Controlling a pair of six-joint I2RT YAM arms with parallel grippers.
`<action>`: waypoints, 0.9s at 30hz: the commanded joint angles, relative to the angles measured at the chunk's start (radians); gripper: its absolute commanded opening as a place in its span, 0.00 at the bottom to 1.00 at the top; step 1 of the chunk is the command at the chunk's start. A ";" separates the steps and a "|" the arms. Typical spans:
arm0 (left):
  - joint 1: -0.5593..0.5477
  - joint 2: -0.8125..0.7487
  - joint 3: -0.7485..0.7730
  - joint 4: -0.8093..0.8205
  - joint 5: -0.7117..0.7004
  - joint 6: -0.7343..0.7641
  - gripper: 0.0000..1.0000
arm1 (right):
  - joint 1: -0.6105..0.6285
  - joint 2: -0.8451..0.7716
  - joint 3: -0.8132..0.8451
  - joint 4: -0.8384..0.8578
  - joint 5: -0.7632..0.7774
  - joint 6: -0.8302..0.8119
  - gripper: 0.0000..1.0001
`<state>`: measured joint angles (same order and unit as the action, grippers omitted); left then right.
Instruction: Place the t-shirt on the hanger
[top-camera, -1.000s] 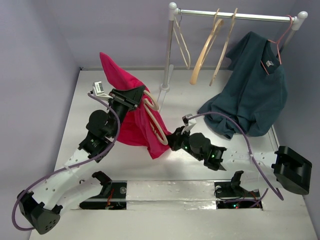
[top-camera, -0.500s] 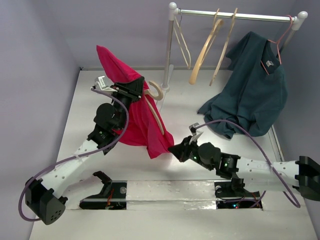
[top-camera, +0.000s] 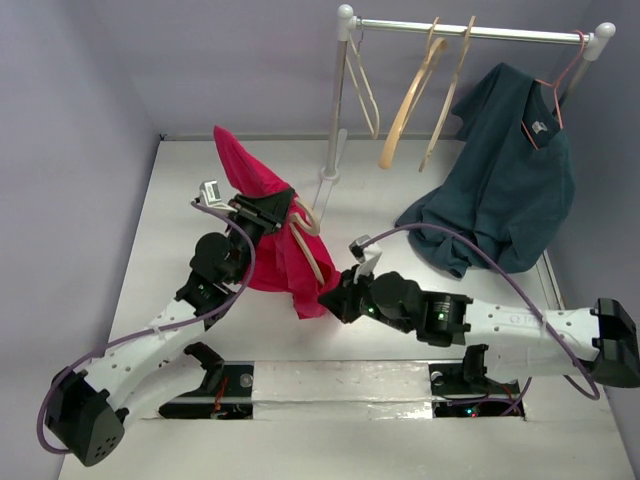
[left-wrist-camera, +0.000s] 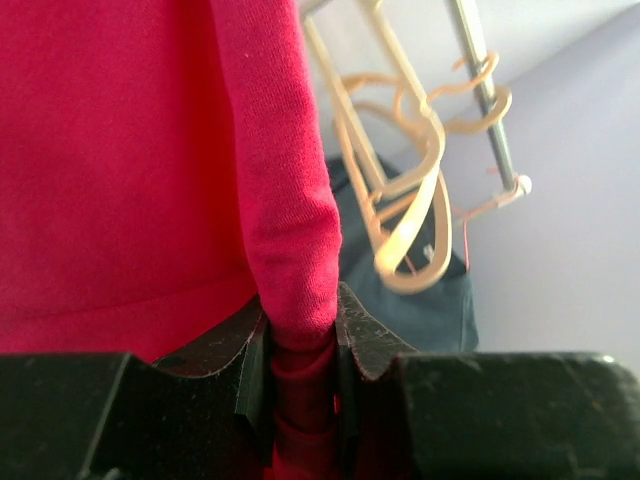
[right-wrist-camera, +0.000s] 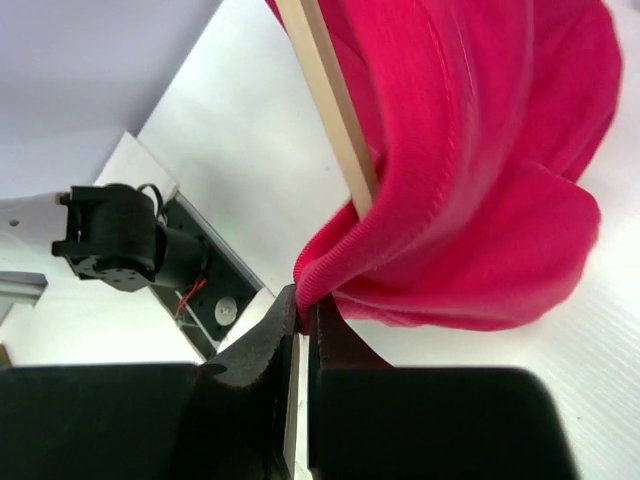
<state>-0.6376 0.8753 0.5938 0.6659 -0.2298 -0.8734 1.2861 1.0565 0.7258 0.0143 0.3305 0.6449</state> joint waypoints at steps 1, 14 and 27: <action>0.006 -0.076 -0.032 0.002 0.066 -0.102 0.00 | 0.024 0.046 0.081 -0.079 0.001 -0.013 0.14; 0.006 -0.107 -0.107 -0.074 0.101 -0.150 0.00 | 0.044 -0.036 0.303 -0.369 0.053 -0.115 0.86; 0.006 -0.084 -0.112 -0.061 0.132 -0.165 0.00 | 0.016 0.167 0.529 -0.070 0.257 -0.393 0.76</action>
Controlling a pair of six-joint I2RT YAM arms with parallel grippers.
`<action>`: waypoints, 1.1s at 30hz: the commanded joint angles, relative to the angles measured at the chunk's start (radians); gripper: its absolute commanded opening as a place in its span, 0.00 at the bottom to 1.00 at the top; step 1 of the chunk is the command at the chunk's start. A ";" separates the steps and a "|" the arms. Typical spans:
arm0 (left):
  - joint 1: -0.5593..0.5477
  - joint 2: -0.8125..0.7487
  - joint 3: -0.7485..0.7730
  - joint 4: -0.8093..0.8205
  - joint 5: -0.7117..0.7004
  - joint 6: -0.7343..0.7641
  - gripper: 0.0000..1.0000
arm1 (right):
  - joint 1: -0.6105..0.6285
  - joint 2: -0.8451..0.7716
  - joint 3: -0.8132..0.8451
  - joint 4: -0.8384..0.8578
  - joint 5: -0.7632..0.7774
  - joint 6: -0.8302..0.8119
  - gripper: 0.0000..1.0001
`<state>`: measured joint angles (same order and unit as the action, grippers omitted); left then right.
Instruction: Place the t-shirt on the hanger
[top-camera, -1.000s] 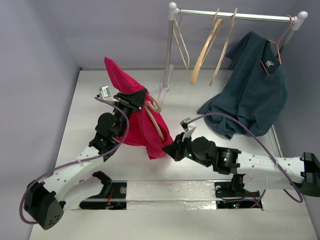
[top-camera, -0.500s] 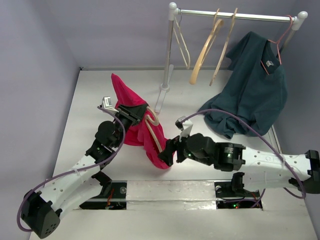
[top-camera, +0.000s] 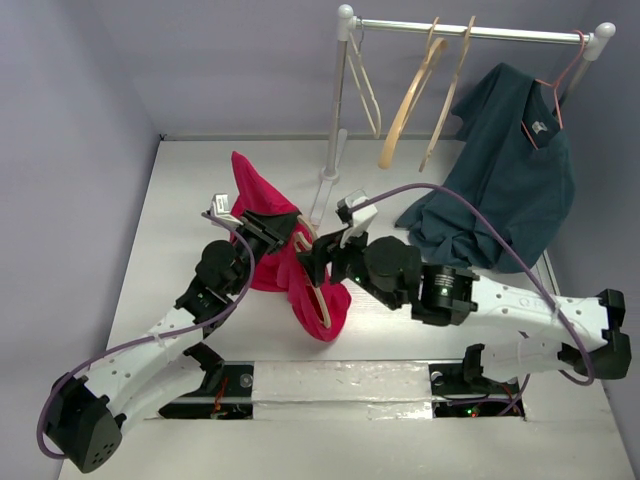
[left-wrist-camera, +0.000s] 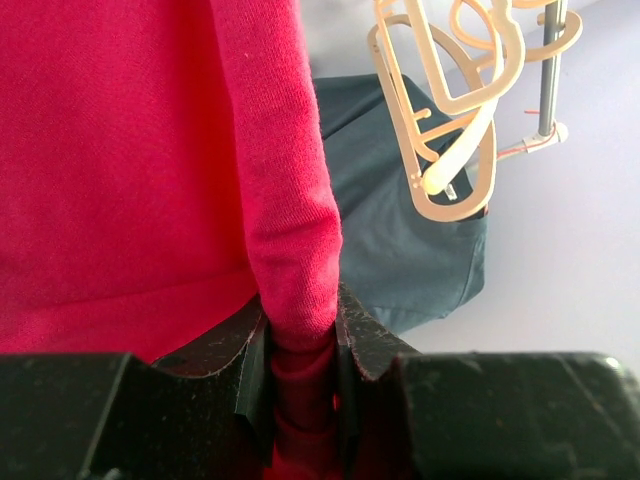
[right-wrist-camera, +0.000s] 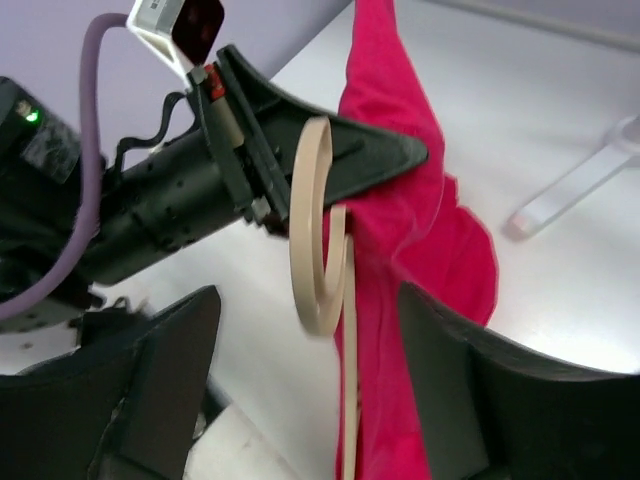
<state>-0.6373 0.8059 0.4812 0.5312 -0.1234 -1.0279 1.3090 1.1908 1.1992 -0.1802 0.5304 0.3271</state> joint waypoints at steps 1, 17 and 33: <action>0.005 -0.017 -0.001 0.072 0.028 -0.012 0.00 | -0.007 0.053 0.059 0.139 0.065 -0.089 0.63; 0.005 -0.057 0.095 -0.102 -0.015 0.091 0.32 | -0.036 0.076 -0.194 0.493 0.180 -0.193 0.00; 0.053 -0.039 0.286 -0.407 -0.165 0.287 0.51 | -0.036 0.213 -0.481 1.056 0.270 -0.255 0.00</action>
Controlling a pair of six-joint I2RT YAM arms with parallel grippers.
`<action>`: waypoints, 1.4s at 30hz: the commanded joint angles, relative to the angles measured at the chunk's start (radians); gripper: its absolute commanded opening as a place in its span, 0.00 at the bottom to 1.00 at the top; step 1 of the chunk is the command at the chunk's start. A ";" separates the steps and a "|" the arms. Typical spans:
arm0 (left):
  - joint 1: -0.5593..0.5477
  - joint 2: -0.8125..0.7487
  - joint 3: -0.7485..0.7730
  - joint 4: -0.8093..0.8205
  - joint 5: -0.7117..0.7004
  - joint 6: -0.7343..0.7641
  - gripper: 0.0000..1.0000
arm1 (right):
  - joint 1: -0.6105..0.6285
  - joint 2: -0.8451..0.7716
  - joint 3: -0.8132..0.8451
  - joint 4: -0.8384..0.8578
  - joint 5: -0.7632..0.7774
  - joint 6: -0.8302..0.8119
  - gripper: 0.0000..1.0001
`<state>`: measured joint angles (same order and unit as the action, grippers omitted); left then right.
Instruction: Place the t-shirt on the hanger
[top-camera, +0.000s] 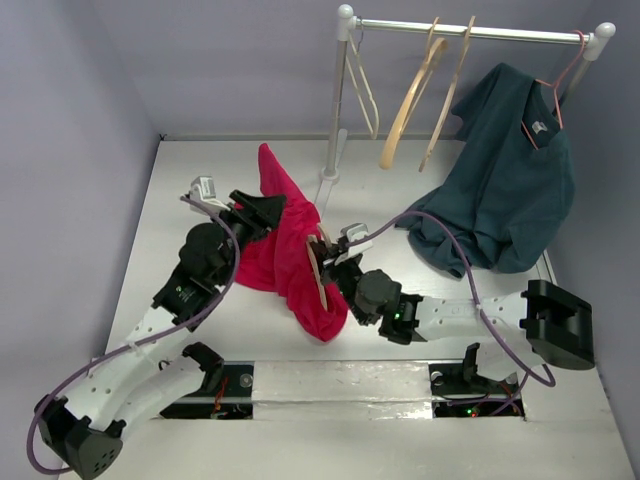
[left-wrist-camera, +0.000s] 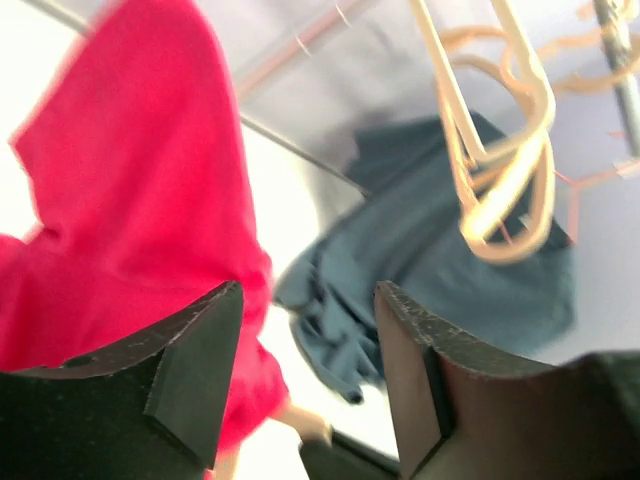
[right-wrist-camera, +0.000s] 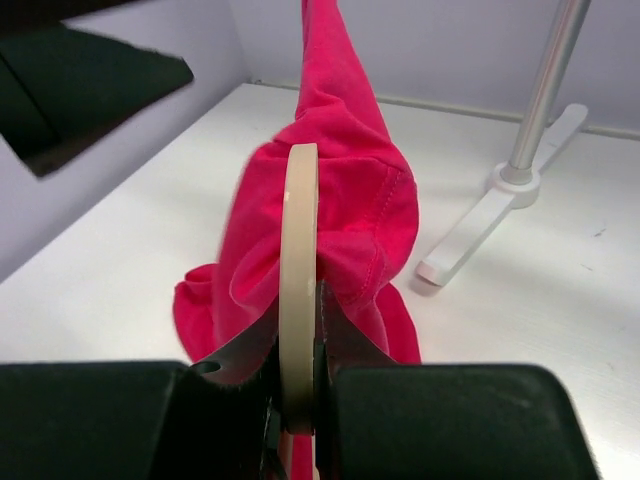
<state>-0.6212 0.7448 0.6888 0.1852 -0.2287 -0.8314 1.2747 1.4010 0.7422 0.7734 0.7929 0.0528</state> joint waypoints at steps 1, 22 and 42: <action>0.057 0.059 0.092 -0.081 -0.046 0.107 0.52 | -0.001 -0.008 -0.030 0.072 -0.001 0.045 0.00; 0.232 0.355 0.193 0.141 0.189 0.156 0.42 | -0.001 -0.088 -0.049 -0.126 -0.090 0.165 0.00; 0.323 0.381 0.310 0.048 0.129 0.219 0.00 | -0.001 -0.154 -0.046 -0.296 -0.170 0.217 0.00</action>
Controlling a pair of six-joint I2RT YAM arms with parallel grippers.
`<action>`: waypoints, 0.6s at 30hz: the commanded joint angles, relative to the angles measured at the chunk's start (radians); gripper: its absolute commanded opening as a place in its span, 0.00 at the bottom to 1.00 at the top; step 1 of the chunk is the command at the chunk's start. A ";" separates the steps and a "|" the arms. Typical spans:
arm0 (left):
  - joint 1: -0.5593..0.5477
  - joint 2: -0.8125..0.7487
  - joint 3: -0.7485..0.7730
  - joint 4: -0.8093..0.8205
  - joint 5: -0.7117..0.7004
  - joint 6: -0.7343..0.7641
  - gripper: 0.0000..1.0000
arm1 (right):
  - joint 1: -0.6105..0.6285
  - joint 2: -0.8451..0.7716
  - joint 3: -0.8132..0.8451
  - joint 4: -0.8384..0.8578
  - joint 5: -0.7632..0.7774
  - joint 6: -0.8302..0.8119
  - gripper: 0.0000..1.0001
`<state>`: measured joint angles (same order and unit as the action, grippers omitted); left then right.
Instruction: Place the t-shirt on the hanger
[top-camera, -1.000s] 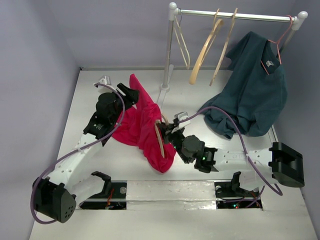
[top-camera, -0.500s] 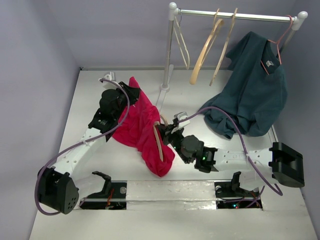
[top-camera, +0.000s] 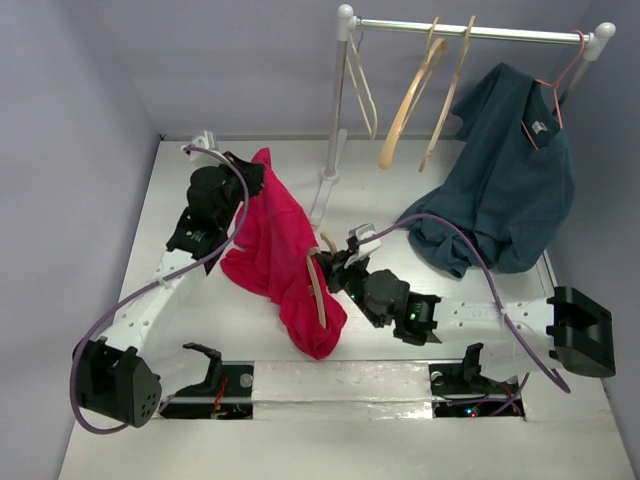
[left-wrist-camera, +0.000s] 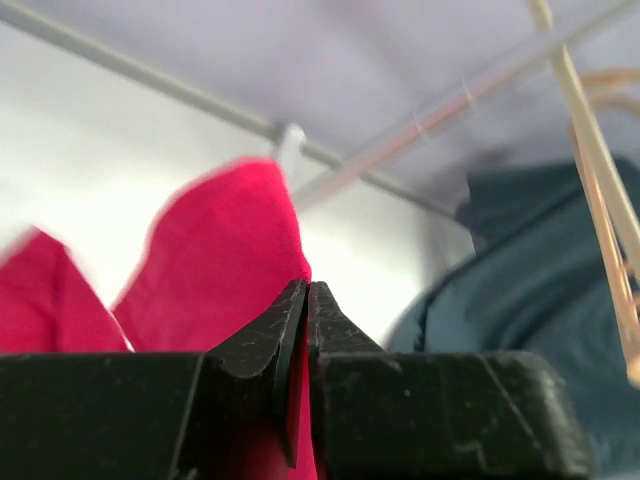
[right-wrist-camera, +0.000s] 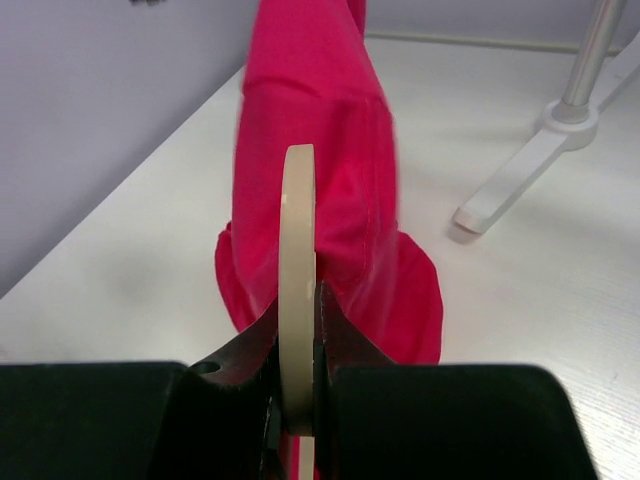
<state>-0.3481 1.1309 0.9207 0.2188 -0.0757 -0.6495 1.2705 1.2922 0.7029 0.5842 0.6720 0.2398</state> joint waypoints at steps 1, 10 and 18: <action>0.069 0.010 0.089 0.013 -0.015 0.036 0.00 | 0.003 -0.059 -0.006 -0.150 -0.070 0.035 0.00; 0.159 0.098 0.300 -0.047 0.040 0.034 0.00 | 0.003 -0.125 0.020 -0.402 -0.218 0.058 0.00; 0.187 0.086 0.356 -0.119 0.028 0.076 0.00 | 0.003 -0.243 0.328 -0.815 -0.226 0.056 0.00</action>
<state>-0.1848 1.2476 1.2255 0.0784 -0.0410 -0.6025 1.2694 1.1225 0.8387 -0.0101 0.4625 0.3119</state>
